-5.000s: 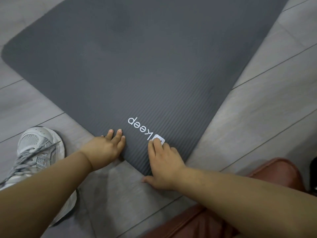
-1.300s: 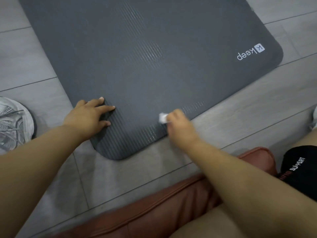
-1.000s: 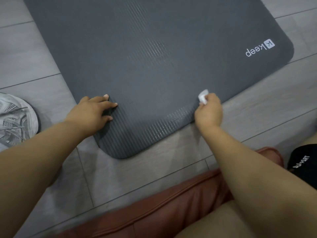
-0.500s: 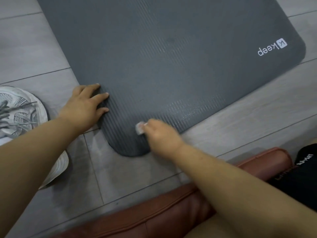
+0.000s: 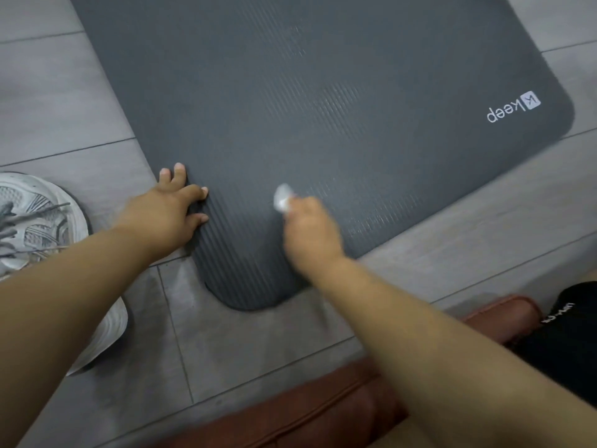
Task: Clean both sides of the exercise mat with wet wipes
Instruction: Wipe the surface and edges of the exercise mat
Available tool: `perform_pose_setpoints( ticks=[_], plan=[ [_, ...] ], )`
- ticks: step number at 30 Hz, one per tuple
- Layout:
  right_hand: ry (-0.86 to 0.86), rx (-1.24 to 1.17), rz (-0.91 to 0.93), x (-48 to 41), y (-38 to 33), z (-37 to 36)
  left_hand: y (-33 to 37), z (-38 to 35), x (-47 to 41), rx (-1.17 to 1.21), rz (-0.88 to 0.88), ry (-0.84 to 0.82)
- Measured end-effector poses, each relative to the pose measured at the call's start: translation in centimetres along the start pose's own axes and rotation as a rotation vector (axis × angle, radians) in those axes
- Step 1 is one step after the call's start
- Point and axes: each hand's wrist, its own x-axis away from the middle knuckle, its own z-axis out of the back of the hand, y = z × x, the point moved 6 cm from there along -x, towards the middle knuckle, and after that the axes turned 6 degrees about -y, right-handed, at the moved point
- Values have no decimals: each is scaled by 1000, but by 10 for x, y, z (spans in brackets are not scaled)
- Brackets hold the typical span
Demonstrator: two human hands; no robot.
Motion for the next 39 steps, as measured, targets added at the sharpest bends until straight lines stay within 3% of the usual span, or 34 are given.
perform_pose_setpoints(
  ticks=[3, 6, 8, 10, 14, 16, 18, 20, 22, 26, 29, 32, 35, 39],
  plan=[
    [-258, -93, 515, 46, -79, -33, 2, -1, 2, -6, 13, -15],
    [-323, -63, 641, 55, -69, -29, 2, -6, 7, -8, 9, -31],
    [-200, -38, 481, 29, -24, -11, 3, -8, 10, -1, 9, -29],
    [-31, 28, 143, -7, 44, 19, 5, -8, 12, -6, 7, -30],
    [128, 62, -448, -41, 149, 81, 3, -3, 9, -6, 15, -50],
    [139, 46, -567, -48, 151, 81, -1, 3, 6, -9, 24, -15],
    [139, 13, -549, -54, 125, 61, -4, 17, 0, -28, -21, 124],
    [159, -12, -386, -53, 76, 37, -4, 28, -6, -43, -142, 248],
    [148, -75, -60, -39, 13, 9, -10, 30, -15, -112, -225, 282],
    [-178, -83, 626, 30, -85, -31, -27, 28, -30, -168, -225, 360],
    [-303, 2, 770, 36, -78, -32, -33, 21, -31, -186, -276, 404],
    [-118, 51, 574, -14, -16, -4, -36, 21, -30, -140, -269, 377],
    [117, 102, 74, -73, 76, 46, -41, 29, -31, -86, -264, 353],
    [174, 62, -463, -99, 139, 86, -58, 34, -44, -131, -265, 347]
  ],
)
